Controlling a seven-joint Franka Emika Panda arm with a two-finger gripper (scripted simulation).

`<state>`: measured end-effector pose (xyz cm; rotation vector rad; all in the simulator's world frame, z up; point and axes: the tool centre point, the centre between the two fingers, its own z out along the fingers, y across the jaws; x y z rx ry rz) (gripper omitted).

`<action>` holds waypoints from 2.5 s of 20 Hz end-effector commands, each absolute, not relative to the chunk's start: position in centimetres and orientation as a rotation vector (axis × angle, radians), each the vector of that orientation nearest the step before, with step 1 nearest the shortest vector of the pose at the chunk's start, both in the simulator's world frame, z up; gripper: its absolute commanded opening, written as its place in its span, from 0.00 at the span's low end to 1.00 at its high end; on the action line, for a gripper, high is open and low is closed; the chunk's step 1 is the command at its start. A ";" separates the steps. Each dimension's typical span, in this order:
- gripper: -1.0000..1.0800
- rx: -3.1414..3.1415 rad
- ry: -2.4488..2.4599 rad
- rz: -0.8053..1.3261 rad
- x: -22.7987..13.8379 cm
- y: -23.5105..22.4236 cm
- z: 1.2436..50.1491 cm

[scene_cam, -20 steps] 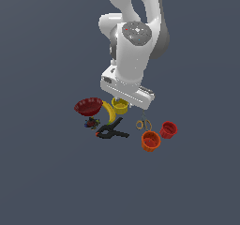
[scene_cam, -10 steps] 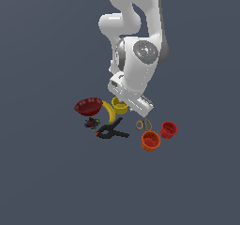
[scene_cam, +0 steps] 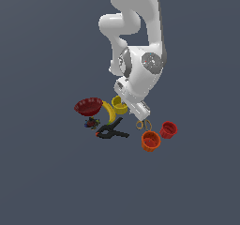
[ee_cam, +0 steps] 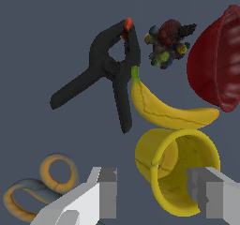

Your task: Pick up a designated object from a clutter of objects.

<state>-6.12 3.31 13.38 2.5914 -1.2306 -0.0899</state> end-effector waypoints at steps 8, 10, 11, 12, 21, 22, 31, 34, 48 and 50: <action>0.62 2.395 -1.436 0.012 -7.7 3.4 11.0; 0.62 2.354 -1.476 0.039 -7.9 3.4 10.7; 0.62 2.333 -1.496 0.054 -8.1 3.3 10.5; 0.62 2.313 -1.516 0.069 -8.2 3.3 10.3; 0.62 2.128 -1.688 0.223 -9.1 3.0 9.5; 0.62 2.108 -1.706 0.242 -9.2 2.9 9.4; 0.62 1.976 -1.828 0.378 -9.6 2.7 9.5; 0.62 1.951 -1.852 0.406 -9.6 2.6 9.6; 0.62 1.928 -1.872 0.430 -9.7 2.1 8.8; 0.62 1.928 -1.873 0.430 -9.8 1.8 8.2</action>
